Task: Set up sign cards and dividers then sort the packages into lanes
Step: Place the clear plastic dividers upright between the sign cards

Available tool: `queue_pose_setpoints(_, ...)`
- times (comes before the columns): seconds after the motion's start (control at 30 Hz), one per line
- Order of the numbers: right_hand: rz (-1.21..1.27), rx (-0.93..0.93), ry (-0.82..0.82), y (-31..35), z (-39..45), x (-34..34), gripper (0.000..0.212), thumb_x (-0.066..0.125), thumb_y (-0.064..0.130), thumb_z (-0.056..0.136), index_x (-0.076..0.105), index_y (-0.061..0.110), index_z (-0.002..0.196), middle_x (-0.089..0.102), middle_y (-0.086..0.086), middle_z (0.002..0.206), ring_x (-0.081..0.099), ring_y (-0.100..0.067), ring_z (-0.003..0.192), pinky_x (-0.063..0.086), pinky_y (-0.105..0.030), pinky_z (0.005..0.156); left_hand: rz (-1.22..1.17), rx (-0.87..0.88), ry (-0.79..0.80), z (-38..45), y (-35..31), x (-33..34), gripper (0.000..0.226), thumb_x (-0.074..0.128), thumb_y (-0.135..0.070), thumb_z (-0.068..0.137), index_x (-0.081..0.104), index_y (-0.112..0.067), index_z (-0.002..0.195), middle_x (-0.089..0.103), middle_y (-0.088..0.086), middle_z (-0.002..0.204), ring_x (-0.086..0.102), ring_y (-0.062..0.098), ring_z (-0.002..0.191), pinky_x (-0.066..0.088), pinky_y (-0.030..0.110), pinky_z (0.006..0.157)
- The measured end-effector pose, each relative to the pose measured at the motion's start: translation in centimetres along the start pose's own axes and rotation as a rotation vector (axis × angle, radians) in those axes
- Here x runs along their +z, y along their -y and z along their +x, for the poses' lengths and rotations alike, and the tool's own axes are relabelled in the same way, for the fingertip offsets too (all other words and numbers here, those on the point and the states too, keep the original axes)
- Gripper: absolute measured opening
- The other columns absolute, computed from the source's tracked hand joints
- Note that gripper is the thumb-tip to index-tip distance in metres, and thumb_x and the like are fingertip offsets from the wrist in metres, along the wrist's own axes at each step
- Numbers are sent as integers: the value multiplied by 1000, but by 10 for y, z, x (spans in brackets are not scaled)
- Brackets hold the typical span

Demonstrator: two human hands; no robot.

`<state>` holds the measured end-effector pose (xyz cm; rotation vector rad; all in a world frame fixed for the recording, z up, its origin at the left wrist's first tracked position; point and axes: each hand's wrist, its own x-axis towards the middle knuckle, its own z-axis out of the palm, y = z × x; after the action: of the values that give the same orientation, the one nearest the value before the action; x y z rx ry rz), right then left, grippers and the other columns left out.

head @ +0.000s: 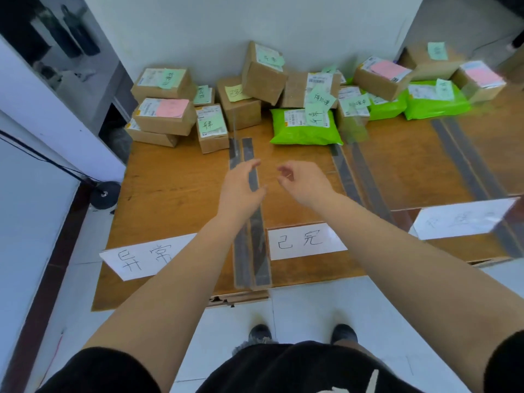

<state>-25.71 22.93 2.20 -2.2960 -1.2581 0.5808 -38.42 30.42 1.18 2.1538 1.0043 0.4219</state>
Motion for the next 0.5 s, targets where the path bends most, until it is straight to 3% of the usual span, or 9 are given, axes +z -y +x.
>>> queue_pose_setpoints(0.2,-173,105,-139,-94,-40,-81,36,54,20,91,57,13,126,59,-11,127,53,-29,118,44,-37,95,-48,45,189,-11,-87,77,51,64,-19,85,47,-10,133,52,7,134,49,21,123,37,29,102)
queue_pose_setpoints(0.37,-210,179,-83,-157,-60,-106,34,56,19,90,57,7,121,59,-15,123,54,-33,115,44,-36,90,-76,-79,368,-29,-146,143,41,66,-28,85,55,-11,120,62,6,113,55,16,93,46,28,81)
queue_pose_setpoints(0.5,-230,200,2,-180,-59,-106,29,58,21,89,60,3,113,61,-17,116,57,-33,107,46,-35,84,-1,-181,451,-40,-171,178,29,67,-37,83,58,-16,100,59,2,97,56,17,93,50,35,89)
